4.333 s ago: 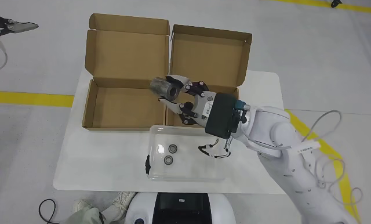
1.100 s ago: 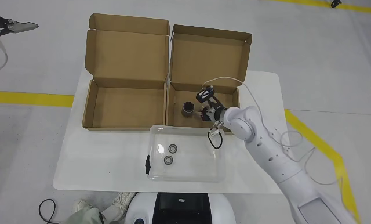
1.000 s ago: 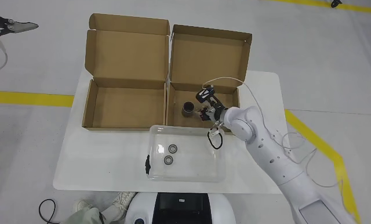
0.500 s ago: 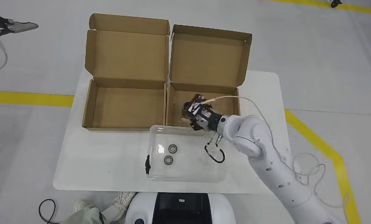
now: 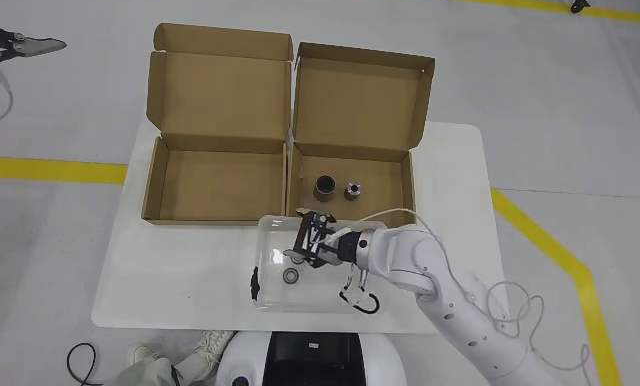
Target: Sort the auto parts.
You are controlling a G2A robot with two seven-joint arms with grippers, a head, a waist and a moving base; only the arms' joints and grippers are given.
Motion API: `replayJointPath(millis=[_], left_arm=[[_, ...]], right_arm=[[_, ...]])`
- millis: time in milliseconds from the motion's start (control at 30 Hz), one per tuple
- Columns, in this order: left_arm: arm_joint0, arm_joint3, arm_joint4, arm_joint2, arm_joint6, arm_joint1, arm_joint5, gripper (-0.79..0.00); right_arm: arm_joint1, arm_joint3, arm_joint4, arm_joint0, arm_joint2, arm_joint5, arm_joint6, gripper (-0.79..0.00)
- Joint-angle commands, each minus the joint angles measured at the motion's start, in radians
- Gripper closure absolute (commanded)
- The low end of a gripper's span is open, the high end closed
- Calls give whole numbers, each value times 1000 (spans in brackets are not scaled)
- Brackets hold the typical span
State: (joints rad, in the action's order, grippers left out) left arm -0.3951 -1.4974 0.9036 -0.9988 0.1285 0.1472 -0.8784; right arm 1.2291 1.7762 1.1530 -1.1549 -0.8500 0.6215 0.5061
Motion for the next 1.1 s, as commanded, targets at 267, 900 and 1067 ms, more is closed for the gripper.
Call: replayJointPath(millis=[267, 900, 1067], left_arm=[[0, 0, 0, 0, 0, 0, 0, -785], [0, 0, 0, 0, 0, 0, 0, -785], [0, 0, 0, 0, 0, 0, 0, -785]], right_arm=[[-3, 0, 2, -10, -7, 13, -32, -785], [4, -79, 1, 14, 30, 34, -34, -332], [10, -122, 24, 25, 63, 28, -25, -305]])
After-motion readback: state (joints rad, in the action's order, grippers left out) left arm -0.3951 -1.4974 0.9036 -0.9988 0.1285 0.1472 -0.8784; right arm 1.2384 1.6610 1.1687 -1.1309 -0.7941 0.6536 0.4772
